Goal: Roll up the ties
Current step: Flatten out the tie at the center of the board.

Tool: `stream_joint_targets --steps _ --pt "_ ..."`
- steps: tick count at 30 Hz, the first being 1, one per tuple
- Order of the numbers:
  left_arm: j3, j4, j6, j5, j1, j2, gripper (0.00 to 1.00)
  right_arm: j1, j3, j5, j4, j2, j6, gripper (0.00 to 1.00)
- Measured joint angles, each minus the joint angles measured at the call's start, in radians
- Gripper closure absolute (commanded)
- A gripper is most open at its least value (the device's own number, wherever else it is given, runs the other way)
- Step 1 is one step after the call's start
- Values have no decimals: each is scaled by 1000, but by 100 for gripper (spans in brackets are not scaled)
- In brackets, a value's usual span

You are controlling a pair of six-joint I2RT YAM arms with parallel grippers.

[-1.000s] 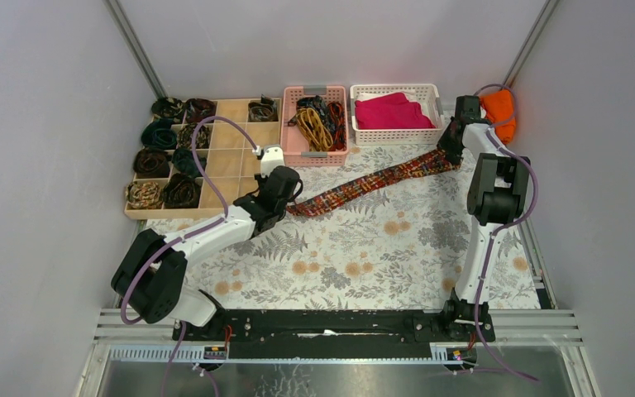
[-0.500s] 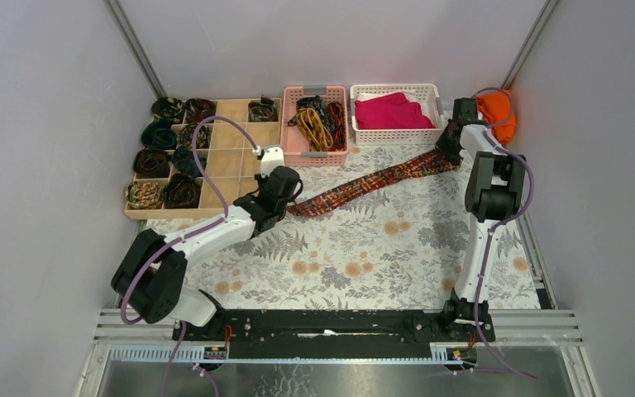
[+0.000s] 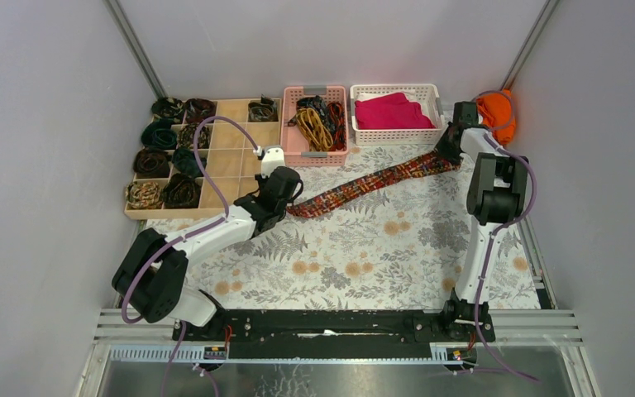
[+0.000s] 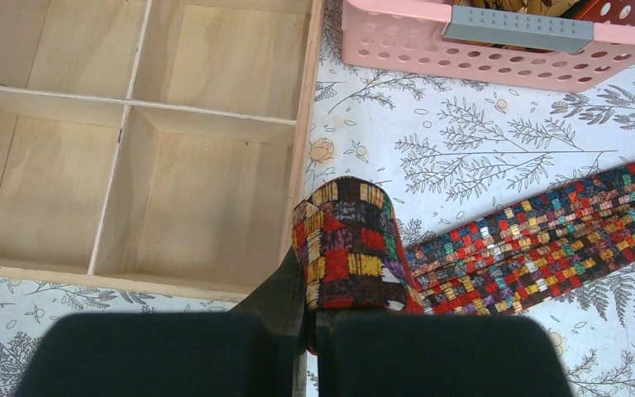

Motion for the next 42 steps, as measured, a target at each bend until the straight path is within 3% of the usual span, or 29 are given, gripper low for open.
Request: stream_joint_targets --steps 8,16,19,24,27,42 --pt "0 -1 1 0 0 0 100 0 -140 31 3 -140 -2 100" --pt "0 -11 2 0 0 0 100 0 -147 84 -6 -170 -14 100" --pt "0 -18 2 0 0 -1 100 0 -142 101 -24 -161 -16 71" --pt "0 -23 2 0 0 -1 100 0 -126 105 -43 -129 -22 50" --pt "0 -24 2 0 0 -1 100 0 -126 105 -46 -128 -20 45" --pt "0 -27 1 0 0 -1 100 0 -219 66 -42 -154 -5 43"
